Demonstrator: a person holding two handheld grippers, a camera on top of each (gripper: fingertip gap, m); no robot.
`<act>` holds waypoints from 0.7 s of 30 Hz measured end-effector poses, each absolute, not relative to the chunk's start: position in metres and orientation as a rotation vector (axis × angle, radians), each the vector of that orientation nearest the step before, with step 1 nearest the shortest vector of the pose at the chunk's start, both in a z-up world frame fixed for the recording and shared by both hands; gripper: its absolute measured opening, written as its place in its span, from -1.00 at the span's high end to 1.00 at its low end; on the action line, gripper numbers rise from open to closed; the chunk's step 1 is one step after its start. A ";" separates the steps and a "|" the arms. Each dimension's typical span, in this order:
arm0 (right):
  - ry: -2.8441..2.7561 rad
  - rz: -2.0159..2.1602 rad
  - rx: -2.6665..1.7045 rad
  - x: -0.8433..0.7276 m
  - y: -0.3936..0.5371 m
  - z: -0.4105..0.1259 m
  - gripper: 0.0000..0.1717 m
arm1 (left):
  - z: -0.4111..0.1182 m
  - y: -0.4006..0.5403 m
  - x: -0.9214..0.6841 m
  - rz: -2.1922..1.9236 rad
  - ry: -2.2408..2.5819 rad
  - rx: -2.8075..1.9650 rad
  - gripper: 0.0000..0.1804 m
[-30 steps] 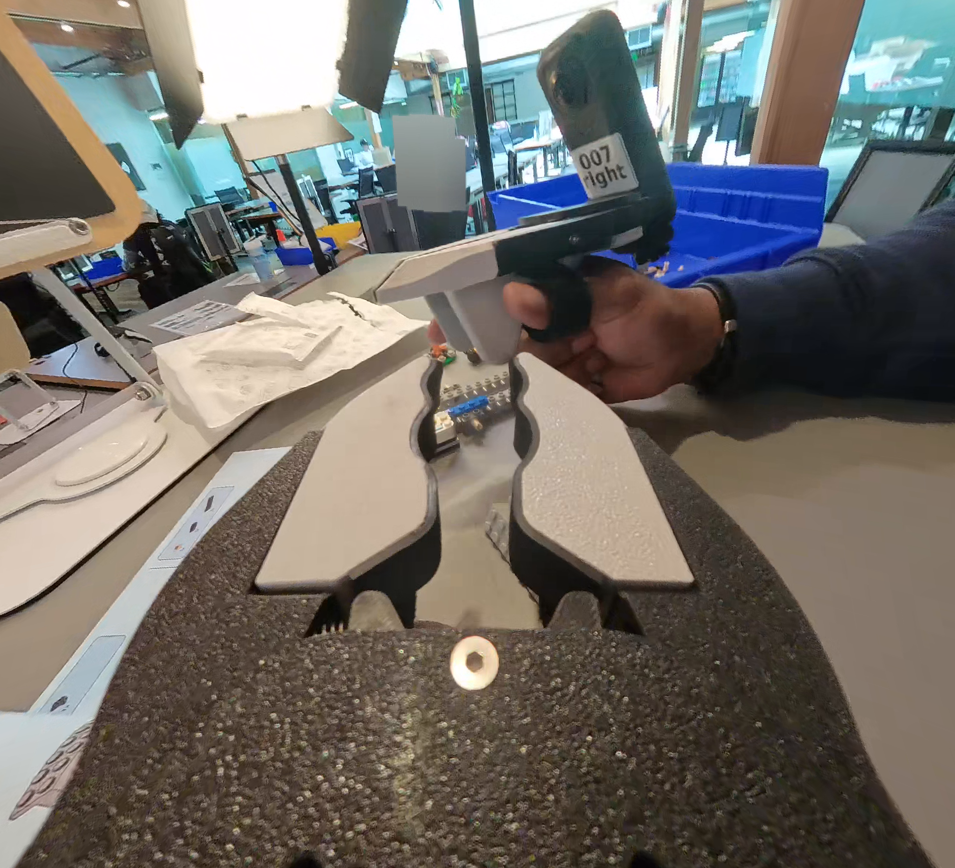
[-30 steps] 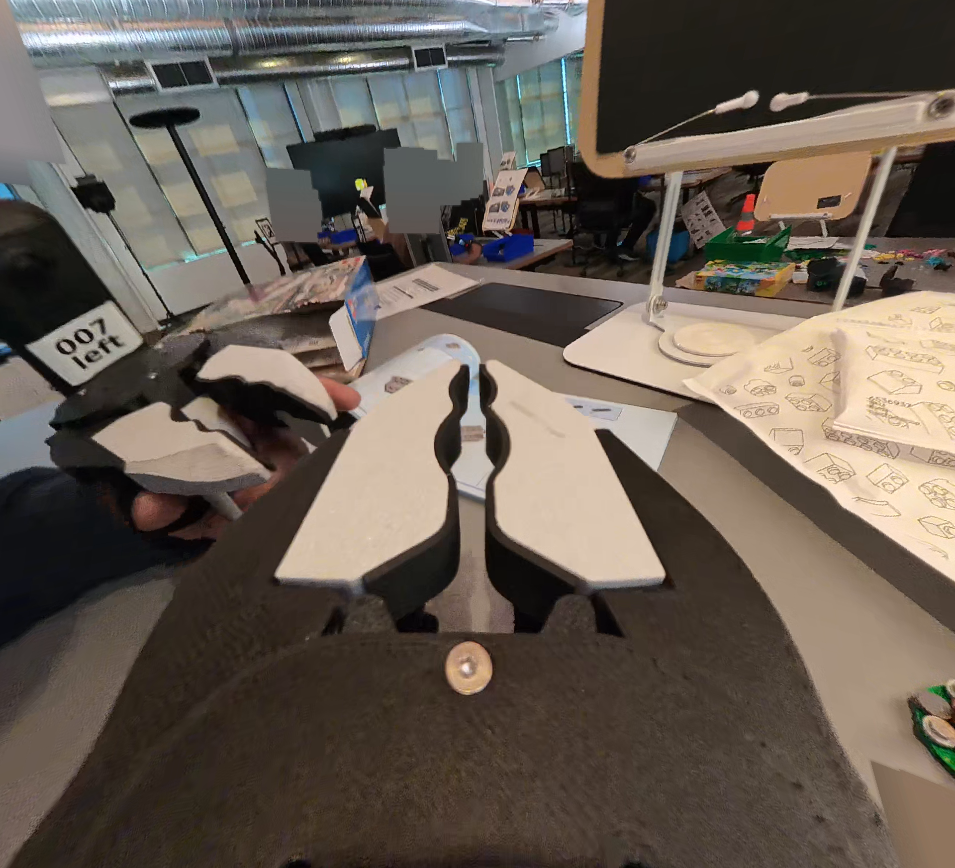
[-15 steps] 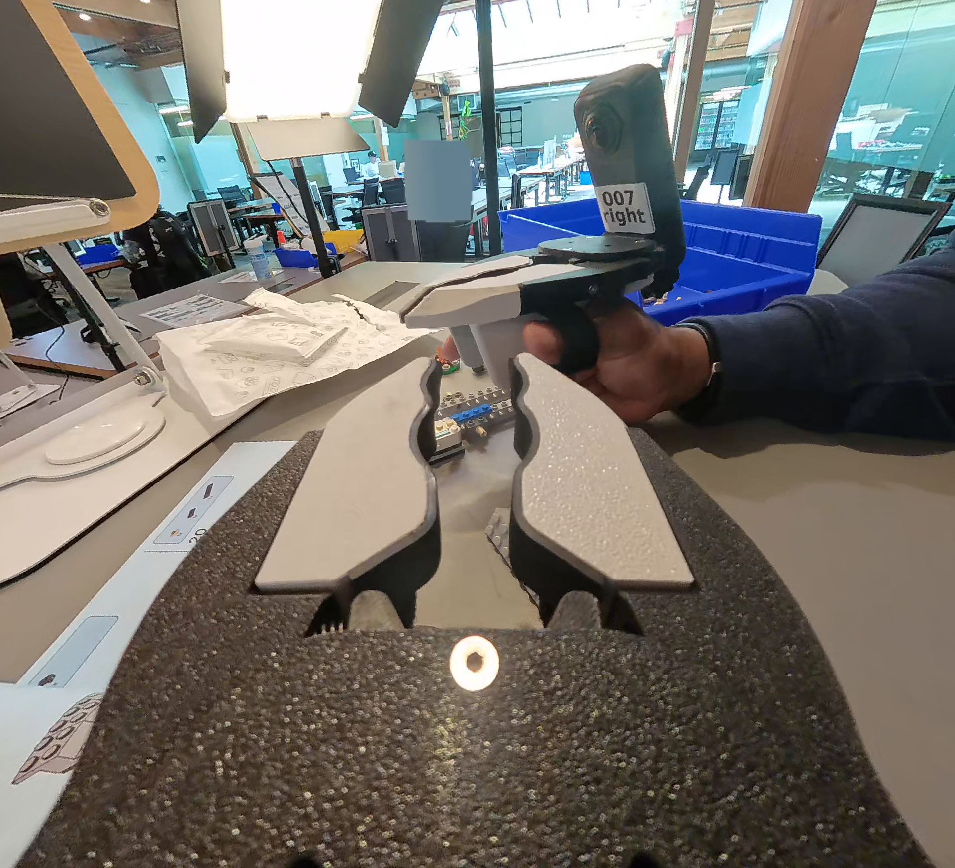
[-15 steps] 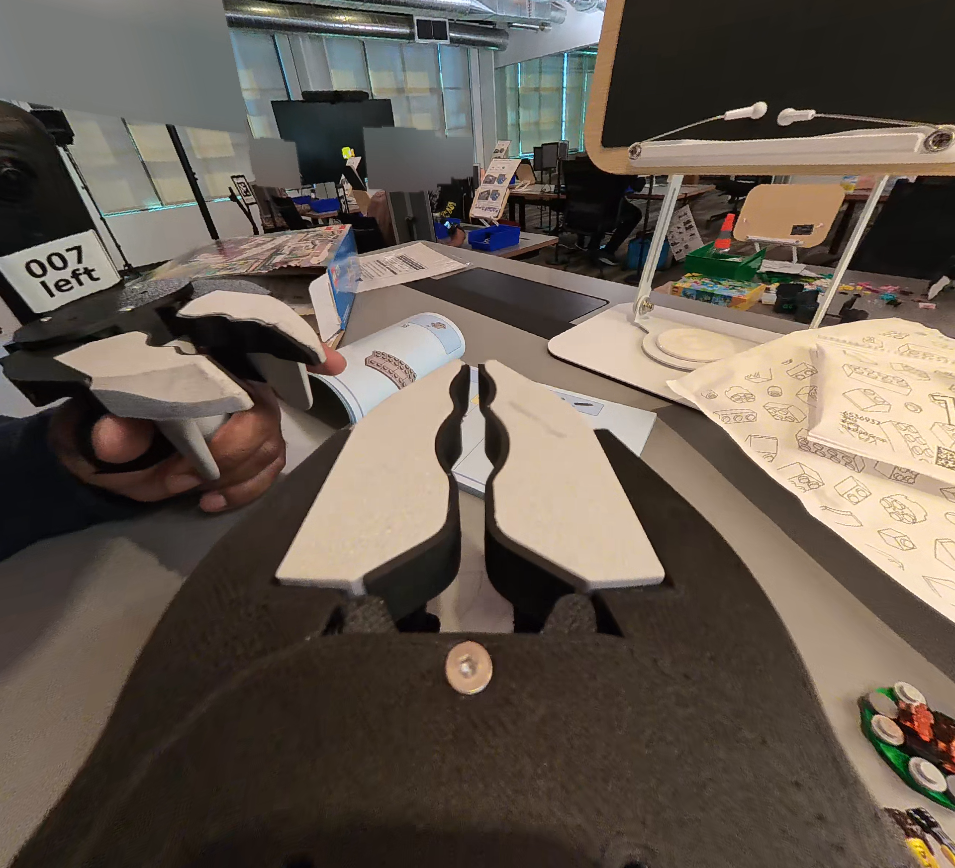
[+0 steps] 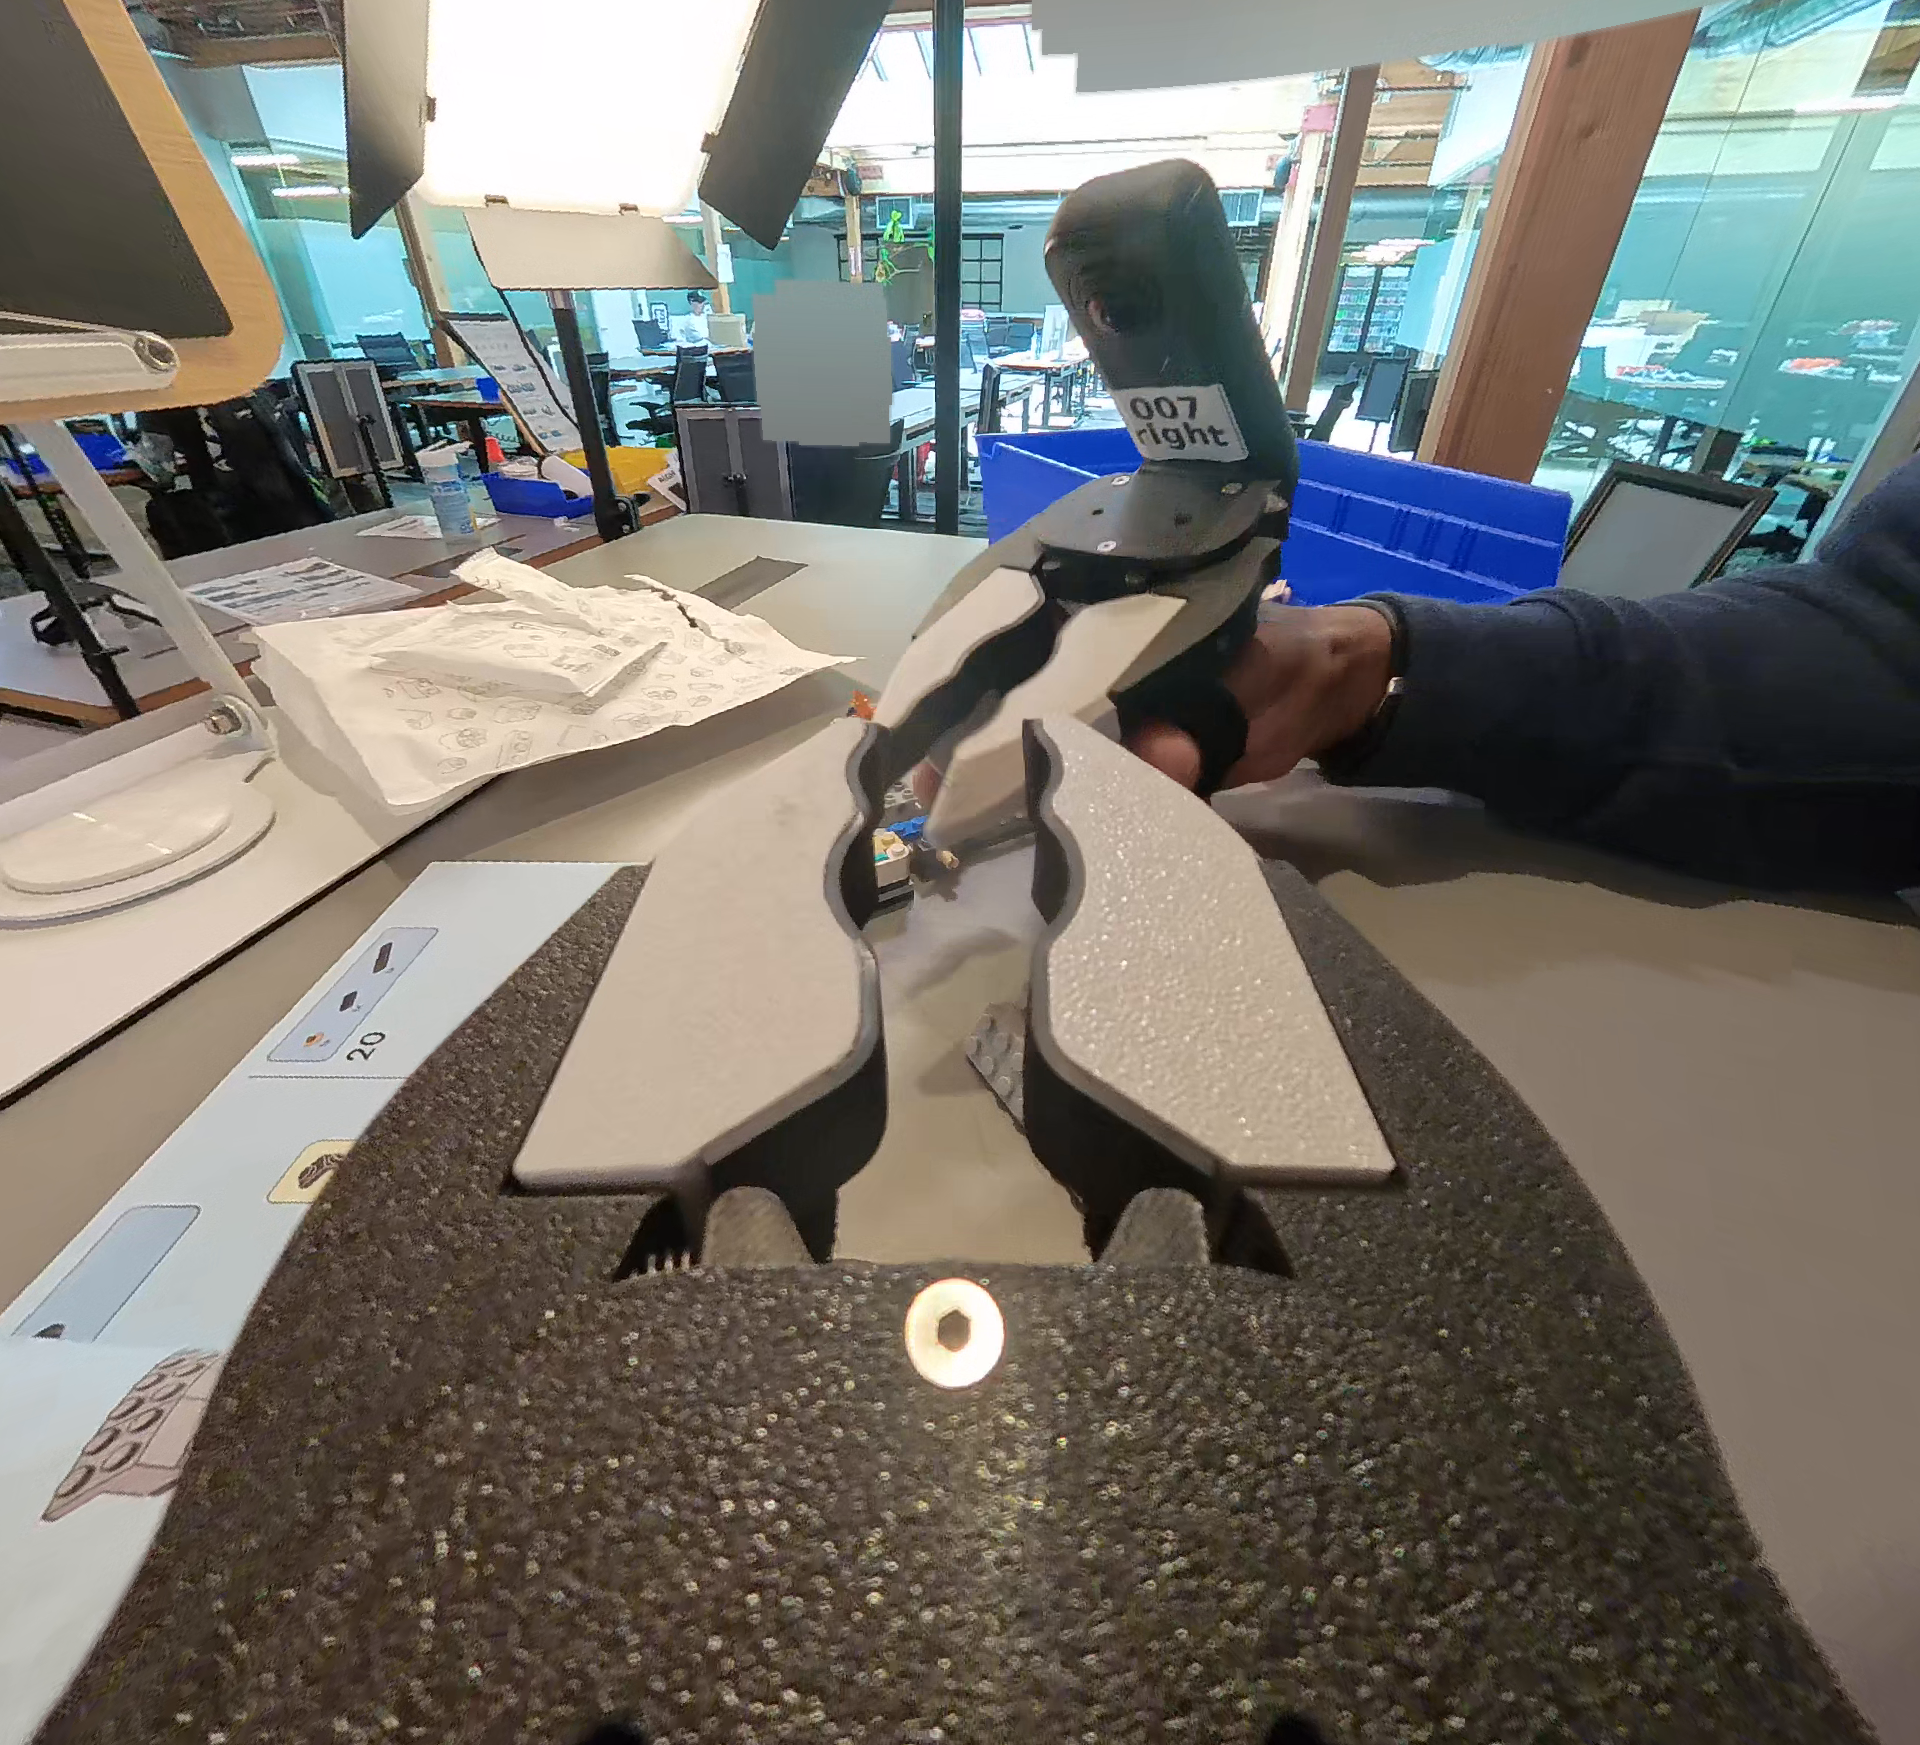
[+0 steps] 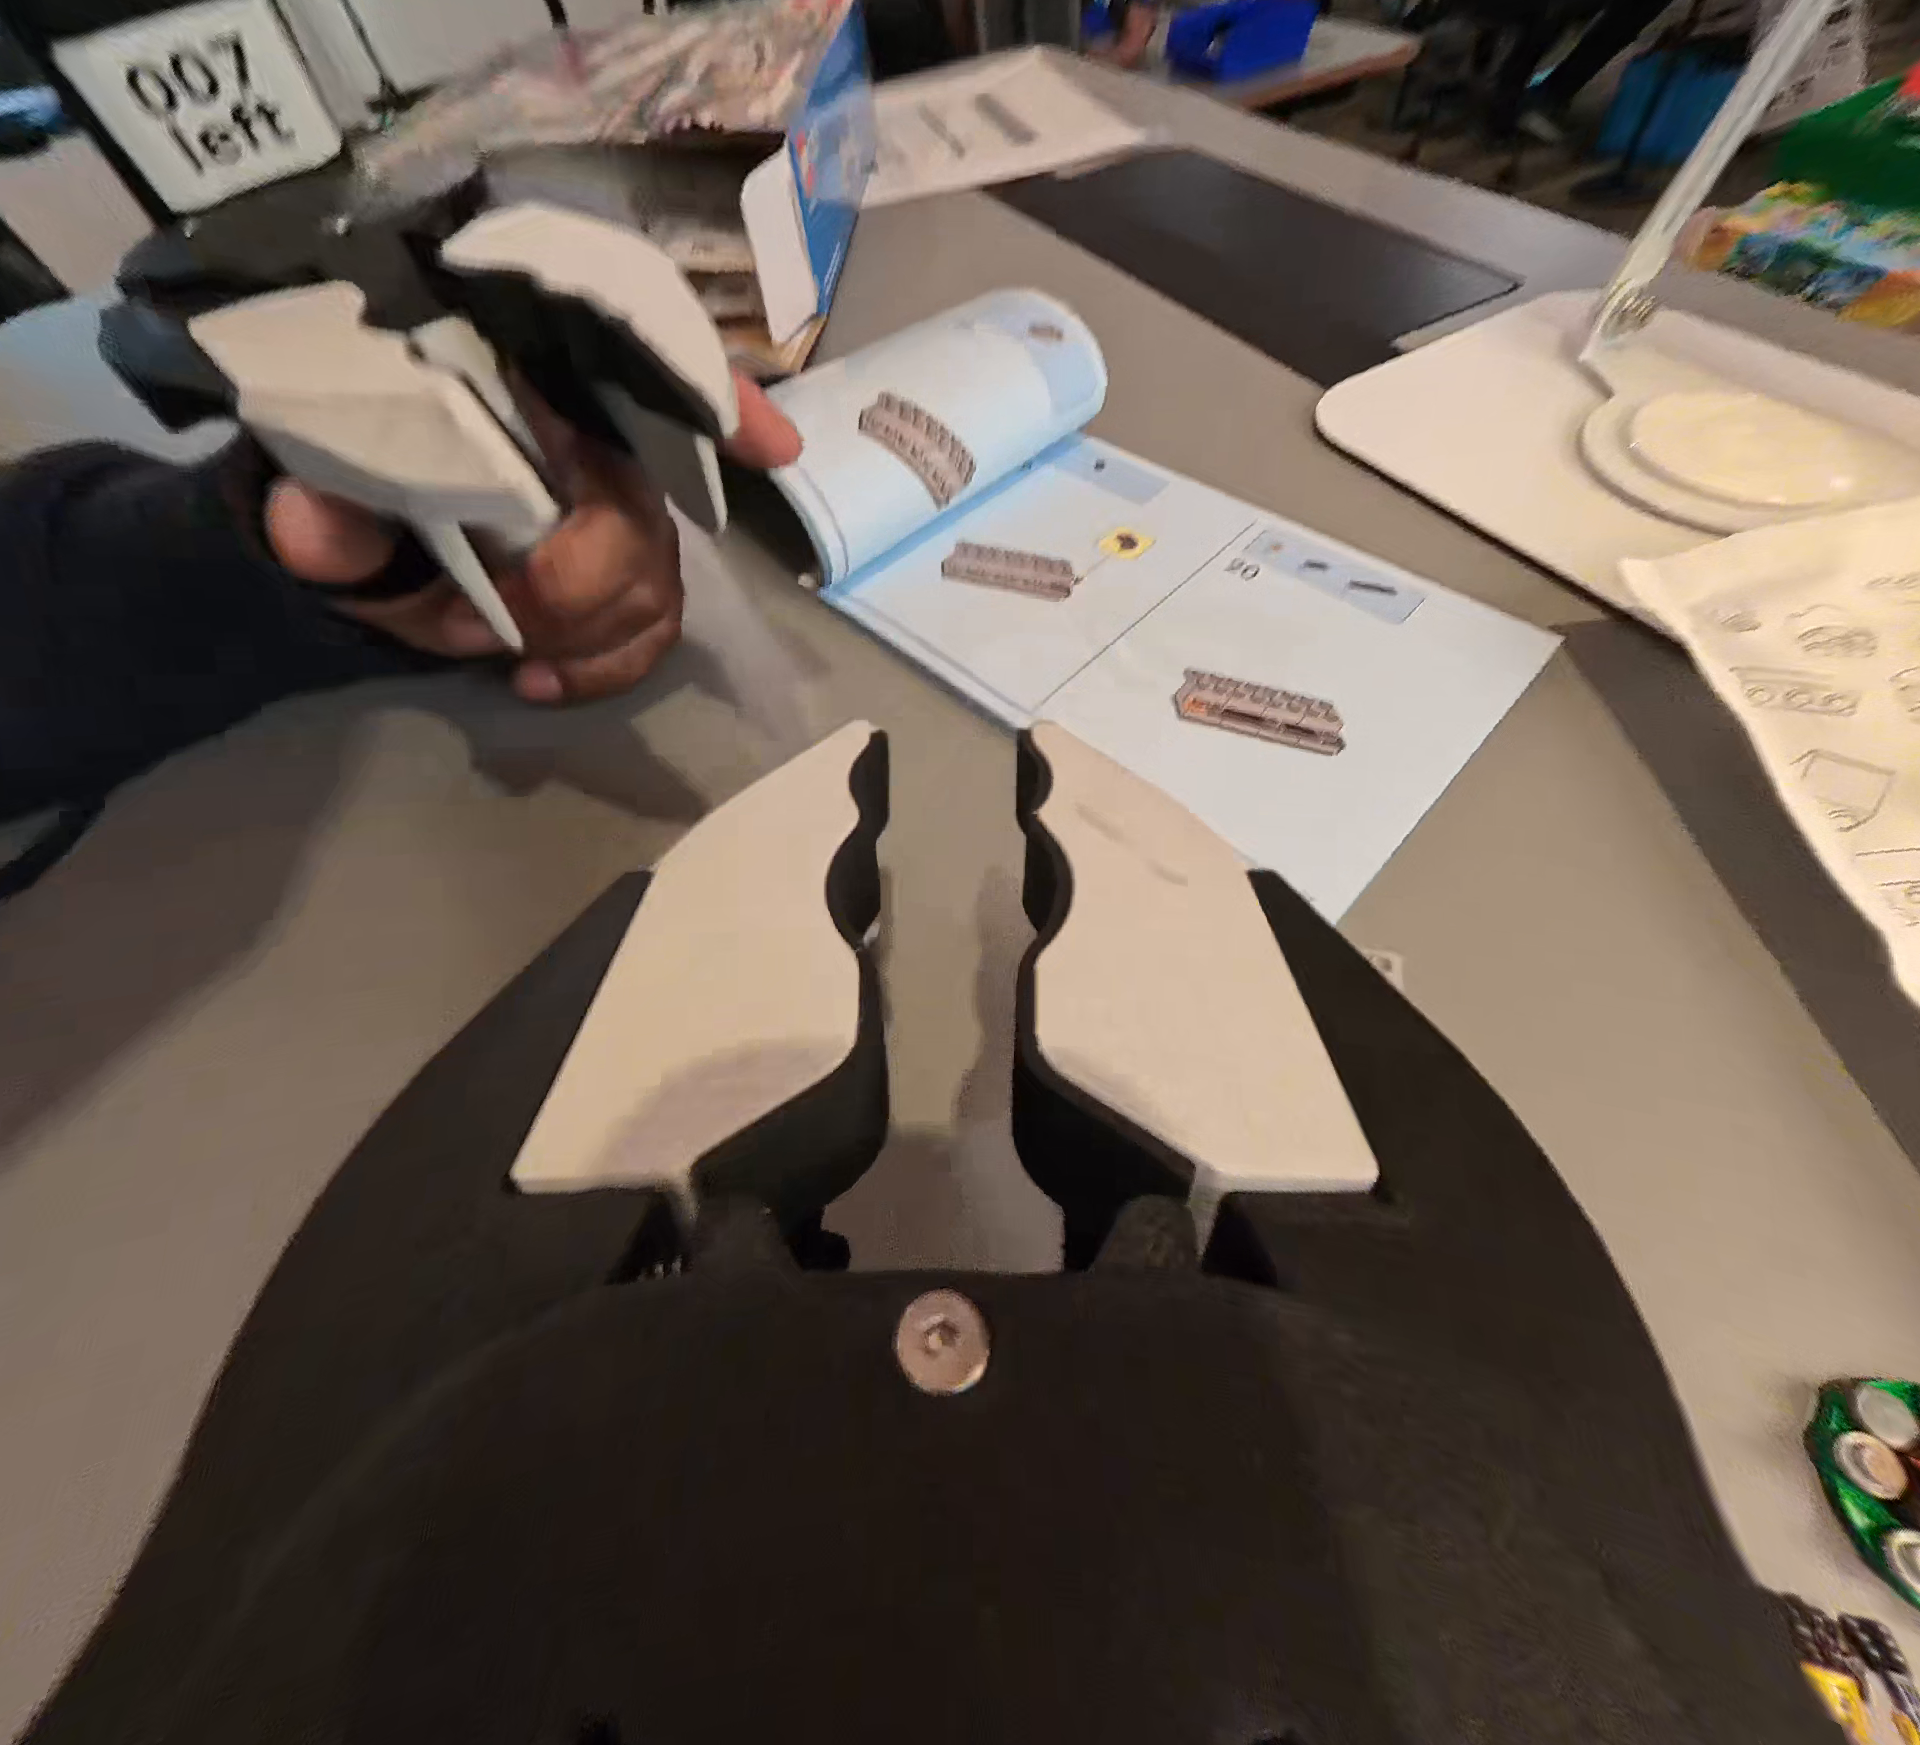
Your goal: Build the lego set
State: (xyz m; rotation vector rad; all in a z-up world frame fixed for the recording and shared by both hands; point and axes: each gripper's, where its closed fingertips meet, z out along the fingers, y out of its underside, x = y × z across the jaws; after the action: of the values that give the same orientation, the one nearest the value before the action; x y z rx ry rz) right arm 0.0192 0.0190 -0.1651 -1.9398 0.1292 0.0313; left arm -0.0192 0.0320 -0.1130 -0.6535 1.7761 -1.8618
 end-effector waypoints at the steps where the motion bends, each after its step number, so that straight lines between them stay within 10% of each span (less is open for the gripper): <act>1: 0.097 0.036 -1.974 0.016 0.017 -0.170 0.71 | -0.113 0.034 -0.020 -1.876 1.776 -0.659 0.72; 21: -0.157 -0.051 -2.360 -0.012 0.002 -0.221 0.66 | -0.165 0.027 -0.026 -1.489 2.187 -0.694 0.71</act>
State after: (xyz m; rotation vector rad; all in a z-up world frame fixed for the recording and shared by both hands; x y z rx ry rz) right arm -0.0116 0.0016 -0.2215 -2.3598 -0.1567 -0.0515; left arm -0.0263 0.0269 -0.1652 -0.6940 2.1866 -1.4886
